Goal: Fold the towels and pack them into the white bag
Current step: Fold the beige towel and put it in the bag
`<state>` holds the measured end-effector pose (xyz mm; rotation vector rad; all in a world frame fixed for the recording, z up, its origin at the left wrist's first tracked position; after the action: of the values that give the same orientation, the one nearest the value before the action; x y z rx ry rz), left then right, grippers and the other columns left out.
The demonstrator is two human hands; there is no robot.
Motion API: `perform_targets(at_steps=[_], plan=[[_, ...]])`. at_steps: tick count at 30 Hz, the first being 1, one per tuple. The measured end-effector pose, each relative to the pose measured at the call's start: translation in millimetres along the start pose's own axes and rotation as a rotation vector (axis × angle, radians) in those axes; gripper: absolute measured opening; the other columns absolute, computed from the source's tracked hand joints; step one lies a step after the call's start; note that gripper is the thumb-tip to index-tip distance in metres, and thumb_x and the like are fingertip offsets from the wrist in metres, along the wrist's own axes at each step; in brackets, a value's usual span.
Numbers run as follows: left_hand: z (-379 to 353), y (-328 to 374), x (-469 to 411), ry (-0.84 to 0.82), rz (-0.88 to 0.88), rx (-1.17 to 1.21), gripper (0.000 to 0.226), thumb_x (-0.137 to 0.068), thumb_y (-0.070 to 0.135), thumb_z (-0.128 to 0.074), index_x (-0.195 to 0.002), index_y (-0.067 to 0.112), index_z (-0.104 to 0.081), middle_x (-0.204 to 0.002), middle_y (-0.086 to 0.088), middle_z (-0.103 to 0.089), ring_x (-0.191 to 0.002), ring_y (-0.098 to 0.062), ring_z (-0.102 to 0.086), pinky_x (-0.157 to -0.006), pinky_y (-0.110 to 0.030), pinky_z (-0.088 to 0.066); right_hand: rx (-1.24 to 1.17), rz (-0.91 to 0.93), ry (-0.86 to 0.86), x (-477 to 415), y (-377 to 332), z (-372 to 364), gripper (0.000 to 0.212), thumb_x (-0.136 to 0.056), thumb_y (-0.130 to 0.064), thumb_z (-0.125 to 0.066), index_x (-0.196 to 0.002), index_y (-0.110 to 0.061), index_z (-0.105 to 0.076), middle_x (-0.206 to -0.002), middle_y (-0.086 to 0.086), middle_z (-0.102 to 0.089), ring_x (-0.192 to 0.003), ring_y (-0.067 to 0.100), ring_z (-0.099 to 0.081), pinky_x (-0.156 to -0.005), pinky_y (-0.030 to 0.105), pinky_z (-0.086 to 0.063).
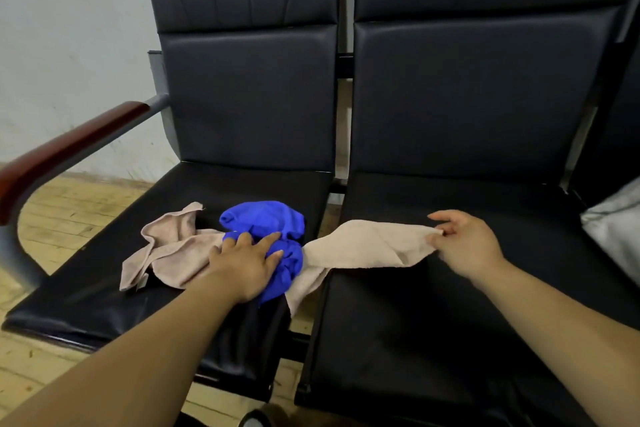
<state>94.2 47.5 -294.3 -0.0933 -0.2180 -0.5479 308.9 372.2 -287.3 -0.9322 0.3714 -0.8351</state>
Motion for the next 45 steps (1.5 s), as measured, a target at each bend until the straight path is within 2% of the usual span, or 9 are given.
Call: perform_targets(at_steps=[5, 9, 16, 23, 28, 32, 35, 38, 45], plan=[[22, 30, 15, 0.153, 0.034, -0.048, 0.052, -0.102, 0.055, -0.031, -0.151, 0.037, -0.033, -0.153, -0.004, -0.034, -0.141, -0.038, -0.028, -0.115, -0.056, -0.024, 0.162, 0.019, -0.043, 9, 19, 14, 0.038, -0.090, -0.012, -0.065, -0.125, -0.027, -0.065, -0.123, 0.000, -0.066, -0.098, 0.015, -0.063, -0.074, 0.024, -0.046], [29, 80, 26, 0.253, -0.267, 0.051, 0.060, -0.098, 0.057, -0.042, -0.153, 0.036, -0.033, -0.153, 0.000, -0.037, -0.142, -0.029, -0.031, -0.117, -0.050, -0.026, 0.406, 0.120, 0.041, 26, 10, 12, 0.038, -0.091, -0.027, -0.065, -0.129, -0.026, -0.063, -0.136, -0.002, -0.051, -0.125, 0.022, -0.050, -0.097, 0.033, -0.046], [9, 142, 31, 0.107, -0.561, -0.004, 0.048, -0.101, 0.037, -0.050, -0.149, 0.037, -0.043, -0.144, 0.009, -0.046, -0.129, -0.020, -0.042, -0.108, -0.040, -0.038, 0.314, 0.125, -0.473, 49, 19, -37, 0.059, -0.090, -0.048, -0.069, -0.143, -0.037, -0.046, -0.133, -0.013, -0.052, -0.113, 0.008, -0.058, -0.086, 0.020, -0.047], [-1, 169, 35, -0.046, -0.632, 0.166, 0.042, -0.099, 0.033, -0.060, -0.140, 0.035, -0.056, -0.131, 0.013, -0.058, -0.115, -0.007, -0.055, -0.094, -0.021, -0.044, 0.450, 0.077, -0.561, 53, 61, -11, 0.062, -0.086, -0.048, -0.074, -0.140, -0.039, -0.045, -0.129, -0.013, -0.055, -0.110, 0.005, -0.056, -0.095, 0.024, -0.050], [-26, 186, 45, -0.233, -0.659, 0.419, 0.043, -0.096, 0.011, -0.063, -0.135, 0.030, -0.063, -0.130, 0.011, -0.067, -0.118, 0.003, -0.060, -0.102, -0.016, -0.048, 0.432, 0.061, -0.532, 56, 80, 23, 0.069, -0.083, -0.043, -0.076, -0.144, -0.037, -0.044, -0.129, -0.014, -0.050, -0.110, 0.004, -0.052, -0.080, 0.013, -0.041], [-26, 193, 50, -0.204, -0.669, 0.399, 0.048, -0.095, 0.002, -0.052, -0.129, 0.032, -0.067, -0.120, 0.018, -0.068, -0.111, 0.009, -0.059, -0.090, -0.001, -0.042, 0.282, 0.173, -0.463, 53, 70, 17, 0.070, -0.083, -0.036, -0.077, -0.144, -0.044, -0.044, -0.139, -0.015, -0.042, -0.114, 0.003, -0.053, -0.096, 0.020, -0.047], [-27, 198, 53, -0.181, -0.716, 0.360, 0.042, -0.098, 0.008, -0.055, -0.126, 0.035, -0.068, -0.119, 0.016, -0.070, -0.101, 0.012, -0.058, -0.087, -0.001, -0.040, 0.162, 0.283, -0.476, 53, 59, 3, 0.048, -0.084, -0.029, -0.080, -0.118, -0.055, -0.058, -0.124, -0.020, -0.047, -0.100, 0.002, -0.059, -0.095, 0.022, -0.051], [-27, 196, 55, -0.151, -0.681, 0.408, 0.038, -0.098, 0.013, -0.059, -0.127, 0.038, -0.066, -0.117, 0.015, -0.069, -0.096, 0.010, -0.058, -0.088, -0.003, -0.042, 0.208, 0.357, -0.428, 54, 51, 3, 0.011, -0.087, -0.027, -0.079, -0.086, -0.037, -0.074, -0.097, -0.020, -0.067, -0.089, -0.002, -0.063, -0.088, 0.026, -0.053], [-8, 193, 58, -0.267, -0.683, 0.666, 0.056, -0.091, 0.006, -0.069, -0.130, 0.045, -0.058, -0.080, 0.006, -0.055, -0.074, -0.008, -0.056, -0.082, -0.031, -0.054, 0.044, 0.290, -0.370, 55, 21, 59, 0.007, -0.087, -0.024, -0.079, -0.089, -0.030, -0.080, -0.090, -0.021, -0.075, -0.086, -0.001, -0.070, -0.077, 0.017, -0.054]])
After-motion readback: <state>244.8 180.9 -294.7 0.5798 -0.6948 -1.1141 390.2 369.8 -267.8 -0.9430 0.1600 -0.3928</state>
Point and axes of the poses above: each hand's wrist, its own x-axis away from the middle knuckle, its own z-axis out of the back of the hand, y = z × x, the point moved 5 cm from there along -x, towards the middle knuckle
